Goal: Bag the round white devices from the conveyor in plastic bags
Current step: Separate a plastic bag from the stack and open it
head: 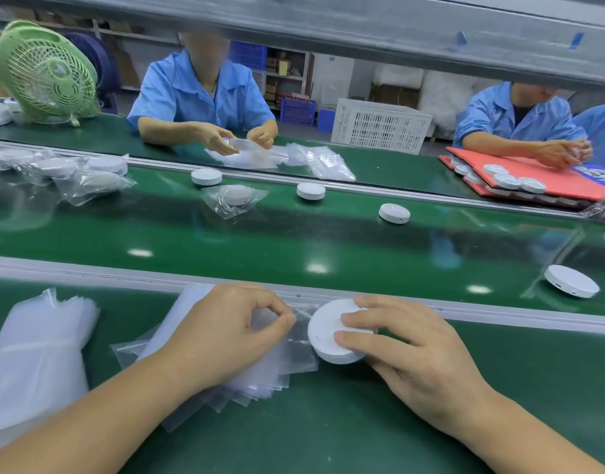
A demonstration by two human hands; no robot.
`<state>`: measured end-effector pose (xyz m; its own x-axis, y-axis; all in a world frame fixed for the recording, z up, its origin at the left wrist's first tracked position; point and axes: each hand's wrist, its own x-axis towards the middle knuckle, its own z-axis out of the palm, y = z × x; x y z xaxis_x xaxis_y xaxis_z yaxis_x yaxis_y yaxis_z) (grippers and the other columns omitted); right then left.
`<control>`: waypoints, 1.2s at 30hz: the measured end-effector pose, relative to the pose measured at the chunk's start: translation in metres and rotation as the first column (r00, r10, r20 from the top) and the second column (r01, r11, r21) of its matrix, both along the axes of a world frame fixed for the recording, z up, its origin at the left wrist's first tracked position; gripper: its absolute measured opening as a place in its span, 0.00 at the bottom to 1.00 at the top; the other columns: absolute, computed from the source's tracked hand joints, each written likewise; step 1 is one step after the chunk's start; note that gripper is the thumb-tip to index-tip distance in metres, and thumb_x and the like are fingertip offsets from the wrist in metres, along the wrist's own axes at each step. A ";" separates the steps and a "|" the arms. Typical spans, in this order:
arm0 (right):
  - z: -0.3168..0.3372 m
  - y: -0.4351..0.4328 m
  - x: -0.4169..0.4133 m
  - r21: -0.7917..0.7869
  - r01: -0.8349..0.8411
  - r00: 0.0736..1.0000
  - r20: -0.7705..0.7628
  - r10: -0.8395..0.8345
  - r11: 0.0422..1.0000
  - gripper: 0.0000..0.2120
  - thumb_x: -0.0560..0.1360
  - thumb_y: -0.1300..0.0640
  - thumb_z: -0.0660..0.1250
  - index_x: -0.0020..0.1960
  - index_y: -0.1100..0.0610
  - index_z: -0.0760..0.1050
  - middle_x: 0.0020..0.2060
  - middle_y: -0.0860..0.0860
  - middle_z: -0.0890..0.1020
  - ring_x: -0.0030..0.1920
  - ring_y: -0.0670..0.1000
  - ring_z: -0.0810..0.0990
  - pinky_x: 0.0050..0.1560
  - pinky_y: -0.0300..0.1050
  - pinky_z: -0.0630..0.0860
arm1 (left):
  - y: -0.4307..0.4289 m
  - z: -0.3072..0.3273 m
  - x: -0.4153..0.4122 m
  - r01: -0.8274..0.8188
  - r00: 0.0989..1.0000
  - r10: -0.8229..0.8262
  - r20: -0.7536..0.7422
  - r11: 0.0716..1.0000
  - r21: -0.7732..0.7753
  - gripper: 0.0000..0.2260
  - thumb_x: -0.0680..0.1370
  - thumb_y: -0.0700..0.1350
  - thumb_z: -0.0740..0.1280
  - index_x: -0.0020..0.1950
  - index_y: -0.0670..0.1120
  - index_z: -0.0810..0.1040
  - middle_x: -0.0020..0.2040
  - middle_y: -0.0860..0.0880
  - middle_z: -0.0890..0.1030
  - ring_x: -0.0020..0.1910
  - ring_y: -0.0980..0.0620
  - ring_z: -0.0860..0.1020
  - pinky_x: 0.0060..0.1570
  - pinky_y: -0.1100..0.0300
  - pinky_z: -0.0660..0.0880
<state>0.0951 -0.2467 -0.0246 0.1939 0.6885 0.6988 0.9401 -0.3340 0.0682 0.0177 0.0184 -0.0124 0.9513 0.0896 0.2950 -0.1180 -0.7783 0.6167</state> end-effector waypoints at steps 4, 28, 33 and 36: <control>0.004 0.000 0.002 0.063 -0.020 0.999 0.045 0.017 0.998 0.15 0.78 0.66 0.70 0.60 0.49 0.81 0.56 0.49 0.85 0.64 0.55 0.81 0.52 0.52 0.79 | -0.003 0.002 -0.002 0.008 1.000 -0.007 0.025 1.000 -0.005 0.12 0.73 0.64 0.63 0.43 0.61 0.83 0.46 0.73 0.81 0.51 0.67 0.79 0.54 0.57 0.78; 0.037 0.097 0.036 0.245 0.052 0.773 -0.624 0.116 0.968 0.10 0.70 0.42 0.75 0.51 0.41 0.84 0.42 0.37 0.83 0.44 0.44 0.80 0.48 0.33 0.73 | -0.002 0.015 0.010 0.058 0.994 0.018 0.110 0.763 -0.644 0.20 0.72 0.64 0.69 0.62 0.61 0.76 0.57 0.65 0.81 0.59 0.65 0.77 0.51 0.73 0.73; 0.048 0.135 0.143 0.277 0.322 0.768 -0.636 -0.079 0.905 0.07 0.72 0.51 0.79 0.42 0.40 0.82 0.36 0.31 0.81 0.40 0.35 0.79 0.42 0.25 0.70 | 0.023 0.011 0.004 -0.013 0.998 0.002 0.064 0.983 0.183 0.22 0.72 0.73 0.60 0.63 0.69 0.70 0.60 0.73 0.71 0.64 0.68 0.65 0.65 0.60 0.67; 0.053 0.156 0.207 0.254 0.513 0.726 -0.639 -0.255 0.820 0.07 0.77 0.57 0.74 0.43 0.46 0.82 0.37 0.37 0.80 0.39 0.42 0.78 0.39 0.27 0.69 | 0.014 0.001 0.005 0.175 0.984 -0.175 -0.032 0.927 0.333 0.19 0.72 0.74 0.57 0.57 0.69 0.76 0.54 0.72 0.77 0.57 0.67 0.71 0.61 0.57 0.72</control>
